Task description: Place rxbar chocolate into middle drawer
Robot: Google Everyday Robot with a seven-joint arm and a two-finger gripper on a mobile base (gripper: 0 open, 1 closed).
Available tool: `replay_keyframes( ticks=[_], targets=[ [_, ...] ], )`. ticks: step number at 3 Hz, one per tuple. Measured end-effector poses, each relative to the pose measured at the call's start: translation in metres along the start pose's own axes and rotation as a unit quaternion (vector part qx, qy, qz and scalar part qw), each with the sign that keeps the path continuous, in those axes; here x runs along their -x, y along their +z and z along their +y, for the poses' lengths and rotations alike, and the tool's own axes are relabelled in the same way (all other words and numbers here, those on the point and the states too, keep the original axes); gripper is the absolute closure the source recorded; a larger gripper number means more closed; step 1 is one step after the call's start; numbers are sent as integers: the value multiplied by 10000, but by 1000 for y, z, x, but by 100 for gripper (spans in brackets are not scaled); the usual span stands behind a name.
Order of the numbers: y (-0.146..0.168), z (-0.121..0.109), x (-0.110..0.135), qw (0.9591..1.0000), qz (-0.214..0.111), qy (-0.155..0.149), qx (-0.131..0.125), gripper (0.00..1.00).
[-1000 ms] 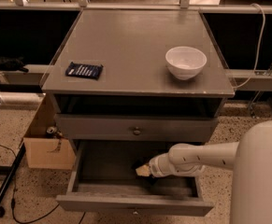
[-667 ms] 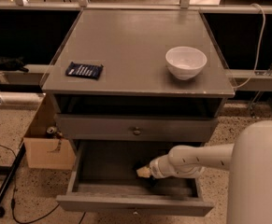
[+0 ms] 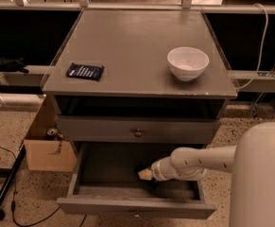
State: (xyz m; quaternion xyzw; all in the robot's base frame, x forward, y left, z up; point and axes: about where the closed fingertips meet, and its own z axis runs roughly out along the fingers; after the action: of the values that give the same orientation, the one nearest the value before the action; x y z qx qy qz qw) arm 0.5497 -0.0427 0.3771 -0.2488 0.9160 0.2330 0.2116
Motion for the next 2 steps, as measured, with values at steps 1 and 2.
replay_keyframes(
  ticks=[1,2],
  targets=[
    [0,0,0,10000,0,0,0,27],
    [0,0,0,10000,0,0,0,4]
  ],
)
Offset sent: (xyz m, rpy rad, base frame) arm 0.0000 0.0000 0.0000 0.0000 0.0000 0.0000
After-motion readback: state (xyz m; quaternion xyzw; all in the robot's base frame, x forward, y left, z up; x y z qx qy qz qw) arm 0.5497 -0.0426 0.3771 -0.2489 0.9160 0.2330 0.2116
